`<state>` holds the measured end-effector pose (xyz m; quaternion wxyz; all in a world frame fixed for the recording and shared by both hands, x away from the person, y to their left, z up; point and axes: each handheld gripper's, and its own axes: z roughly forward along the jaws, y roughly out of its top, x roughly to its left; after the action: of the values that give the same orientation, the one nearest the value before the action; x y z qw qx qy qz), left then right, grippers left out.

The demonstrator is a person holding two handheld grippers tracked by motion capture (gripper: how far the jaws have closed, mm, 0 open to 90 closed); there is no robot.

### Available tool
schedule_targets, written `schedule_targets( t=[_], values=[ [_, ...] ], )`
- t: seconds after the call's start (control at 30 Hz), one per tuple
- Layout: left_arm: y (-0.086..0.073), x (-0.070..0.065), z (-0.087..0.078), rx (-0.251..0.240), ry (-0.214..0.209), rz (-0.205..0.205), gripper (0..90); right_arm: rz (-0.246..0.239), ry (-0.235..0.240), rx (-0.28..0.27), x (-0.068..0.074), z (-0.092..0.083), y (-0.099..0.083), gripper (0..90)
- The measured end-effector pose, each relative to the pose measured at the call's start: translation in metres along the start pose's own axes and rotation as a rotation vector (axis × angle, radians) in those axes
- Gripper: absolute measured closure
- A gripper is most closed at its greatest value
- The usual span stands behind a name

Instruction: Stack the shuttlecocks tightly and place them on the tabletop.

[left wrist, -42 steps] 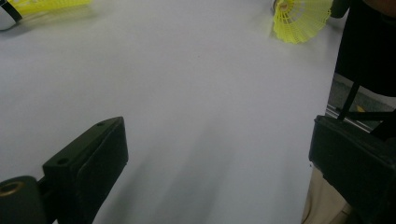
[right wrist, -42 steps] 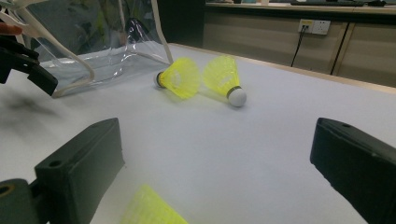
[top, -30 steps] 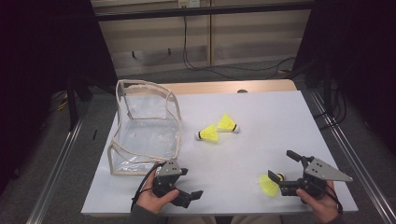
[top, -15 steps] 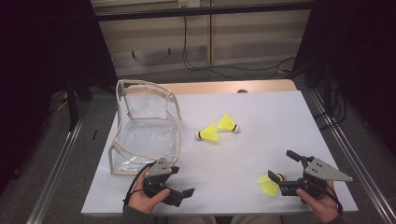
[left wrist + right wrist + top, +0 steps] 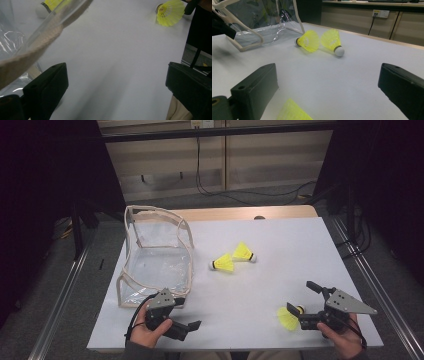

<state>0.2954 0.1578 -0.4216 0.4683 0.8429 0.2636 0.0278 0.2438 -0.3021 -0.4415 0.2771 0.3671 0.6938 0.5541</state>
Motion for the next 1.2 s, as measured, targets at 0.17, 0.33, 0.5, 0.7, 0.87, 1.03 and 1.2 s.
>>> schedule_targets(
  t=[0.17,0.33,0.5,0.7,0.87,1.03,1.2],
  values=[
    [-0.001,0.003,-0.004,0.001,0.003,0.006,4.3,0.001,0.001,0.001,0.0,0.0,0.0,1.9],
    [-0.003,0.006,-0.008,-0.006,0.014,0.0,4.3,0.001,0.001,0.001,0.0,0.0,0.0,1.9],
    [-0.004,0.008,-0.011,-0.017,0.021,-0.006,4.3,-0.001,0.001,0.001,0.0,0.0,0.0,1.9],
    [-0.004,0.01,-0.016,-0.019,0.025,-0.002,4.3,-0.001,0.0,0.0,0.0,0.0,0.0,1.9],
    [-0.006,0.013,-0.018,-0.023,0.033,-0.012,4.3,-0.002,0.0,0.001,0.0,0.0,0.0,1.9],
    [-0.006,0.015,-0.022,-0.025,0.044,-0.01,4.3,-0.003,0.0,0.002,0.0,0.0,0.0,1.9],
    [-0.006,0.017,-0.024,-0.025,0.051,-0.007,4.3,-0.003,0.001,0.004,0.0,0.0,0.0,1.9]
  ],
)
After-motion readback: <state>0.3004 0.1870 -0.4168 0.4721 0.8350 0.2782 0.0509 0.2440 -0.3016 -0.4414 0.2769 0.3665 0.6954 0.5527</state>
